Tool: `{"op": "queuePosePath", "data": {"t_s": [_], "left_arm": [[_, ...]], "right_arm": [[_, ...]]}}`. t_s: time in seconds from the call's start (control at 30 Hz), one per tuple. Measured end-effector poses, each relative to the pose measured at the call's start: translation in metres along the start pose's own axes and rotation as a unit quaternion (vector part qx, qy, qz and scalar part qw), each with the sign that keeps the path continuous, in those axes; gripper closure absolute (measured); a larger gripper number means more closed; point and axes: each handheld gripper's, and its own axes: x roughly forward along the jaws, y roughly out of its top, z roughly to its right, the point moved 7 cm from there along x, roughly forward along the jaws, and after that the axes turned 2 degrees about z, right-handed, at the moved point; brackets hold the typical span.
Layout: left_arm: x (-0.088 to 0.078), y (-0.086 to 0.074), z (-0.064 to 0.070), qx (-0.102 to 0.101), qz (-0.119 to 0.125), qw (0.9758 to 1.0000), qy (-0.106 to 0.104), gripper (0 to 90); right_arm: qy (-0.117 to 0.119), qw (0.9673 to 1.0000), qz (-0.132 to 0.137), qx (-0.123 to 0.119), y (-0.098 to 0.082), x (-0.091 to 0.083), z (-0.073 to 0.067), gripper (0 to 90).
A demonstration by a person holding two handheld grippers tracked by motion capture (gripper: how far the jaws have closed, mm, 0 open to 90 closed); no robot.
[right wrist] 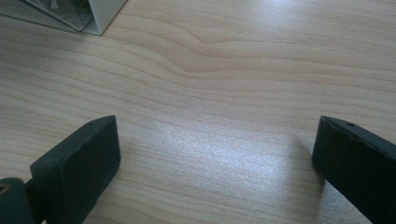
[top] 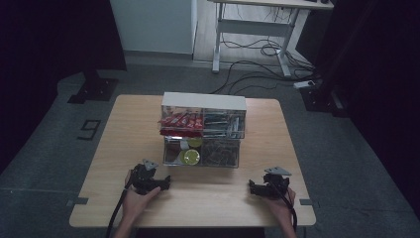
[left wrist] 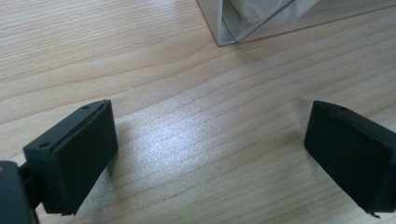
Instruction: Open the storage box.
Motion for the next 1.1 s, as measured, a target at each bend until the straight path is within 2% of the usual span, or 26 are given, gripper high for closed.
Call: {"op": "queuePosePath", "data": {"t_s": [0.37, 0.57, 0.63, 0.77, 0.83, 0.93, 1.1], "left_arm": [[-0.007, -0.005, -0.001, -0.006, 0.009, 0.9999, 0.005, 10.5], [-0.010, -0.006, -0.004, -0.017, 0.016, 0.9996, 0.016, 16.1], [-0.012, -0.006, -0.007, -0.025, 0.023, 0.9990, 0.029, 17.9], [-0.022, -0.002, -0.012, -0.053, 0.049, 0.9967, 0.037, 27.9], [-0.026, -0.001, -0.014, -0.059, 0.062, 0.9955, 0.040, 32.9], [-0.030, 0.000, -0.016, -0.068, 0.071, 0.9946, 0.034, 39.7], [-0.036, 0.002, -0.016, -0.070, 0.082, 0.9939, 0.022, 48.9]], "right_arm": [[0.000, 1.0000, 0.002, -0.001, 0.000, -0.001, 0.001, 2.7], [0.000, 1.0000, 0.002, -0.001, 0.000, -0.001, 0.001, 2.7], [0.000, 1.0000, 0.002, -0.001, 0.000, -0.001, 0.001, 2.6], [-0.001, 1.0000, 0.002, 0.000, 0.000, -0.001, 0.001, 2.6], [-0.001, 1.0000, 0.002, 0.000, 0.000, -0.001, 0.001, 2.6], [-0.001, 1.0000, 0.002, 0.000, 0.000, -0.001, 0.001, 2.5], [-0.001, 1.0000, 0.002, 0.001, 0.000, -0.001, 0.001, 2.6]]}}
